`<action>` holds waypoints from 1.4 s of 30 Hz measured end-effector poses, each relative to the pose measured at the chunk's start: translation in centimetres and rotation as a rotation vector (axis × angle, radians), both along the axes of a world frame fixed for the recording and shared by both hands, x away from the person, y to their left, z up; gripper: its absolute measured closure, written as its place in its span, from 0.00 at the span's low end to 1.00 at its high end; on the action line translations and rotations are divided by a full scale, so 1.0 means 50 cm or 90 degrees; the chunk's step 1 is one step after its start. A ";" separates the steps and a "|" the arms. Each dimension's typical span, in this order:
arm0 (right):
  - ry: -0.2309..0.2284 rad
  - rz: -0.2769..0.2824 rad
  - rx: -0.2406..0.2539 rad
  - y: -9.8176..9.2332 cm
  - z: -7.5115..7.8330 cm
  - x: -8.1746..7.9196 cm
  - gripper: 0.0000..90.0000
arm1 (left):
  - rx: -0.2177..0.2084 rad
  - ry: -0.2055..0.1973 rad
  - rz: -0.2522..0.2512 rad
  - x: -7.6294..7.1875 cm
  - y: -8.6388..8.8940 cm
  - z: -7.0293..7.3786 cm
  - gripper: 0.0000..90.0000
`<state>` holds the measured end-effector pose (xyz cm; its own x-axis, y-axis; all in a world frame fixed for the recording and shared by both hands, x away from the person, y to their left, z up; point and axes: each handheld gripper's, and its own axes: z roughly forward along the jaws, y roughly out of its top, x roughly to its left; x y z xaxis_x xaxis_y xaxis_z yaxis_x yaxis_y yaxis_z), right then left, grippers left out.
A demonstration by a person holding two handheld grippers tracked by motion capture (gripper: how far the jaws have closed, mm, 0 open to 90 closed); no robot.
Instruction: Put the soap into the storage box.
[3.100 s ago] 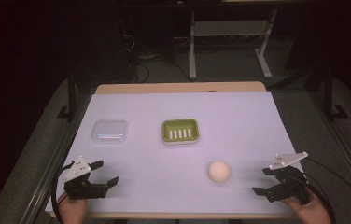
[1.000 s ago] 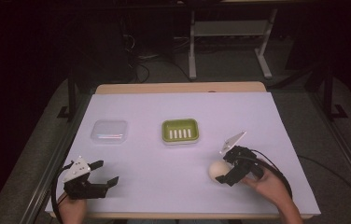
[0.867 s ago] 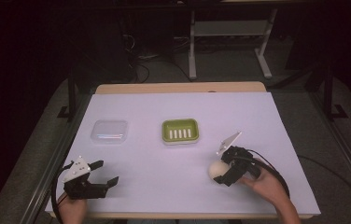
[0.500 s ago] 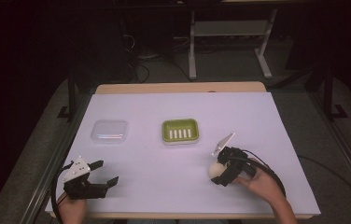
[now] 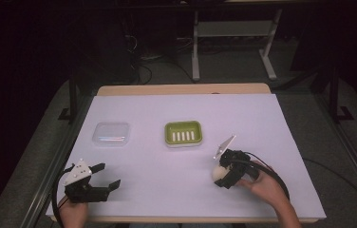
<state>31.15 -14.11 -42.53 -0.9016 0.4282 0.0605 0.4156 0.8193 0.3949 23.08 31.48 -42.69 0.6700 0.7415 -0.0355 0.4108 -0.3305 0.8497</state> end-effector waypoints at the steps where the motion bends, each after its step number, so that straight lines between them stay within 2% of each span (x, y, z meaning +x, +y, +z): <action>1: 0.000 0.001 -0.001 0.001 0.001 0.000 0.25 | 0.000 0.000 0.000 0.000 0.000 0.000 0.14; 13: 0.004 0.004 0.023 0.012 0.030 0.018 0.26 | -0.002 0.004 0.000 0.000 0.001 0.000 0.14; 23: 0.009 0.010 0.051 0.030 0.056 0.051 0.26 | -0.005 0.004 0.003 0.001 0.002 -0.001 0.14; 32: 0.009 0.018 0.051 0.052 0.076 0.078 0.26 | -0.005 0.002 0.004 0.001 0.002 0.000 0.14; 36: 0.009 0.018 0.055 0.057 0.085 0.087 0.26 | -0.006 0.002 0.004 0.001 0.003 0.000 0.14; 37: 0.006 0.020 0.065 0.060 0.088 0.094 0.26 | -0.007 0.002 0.003 0.001 0.003 -0.001 0.14; 42: 0.010 0.017 0.062 0.065 0.091 0.106 0.25 | -0.004 0.004 0.000 0.001 0.000 -0.001 0.14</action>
<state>36.46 -10.88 -37.96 -0.9111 0.3958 0.1148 0.4012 0.7881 0.4668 23.14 31.49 -42.72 0.6697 0.7413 -0.0441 0.4164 -0.3256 0.8488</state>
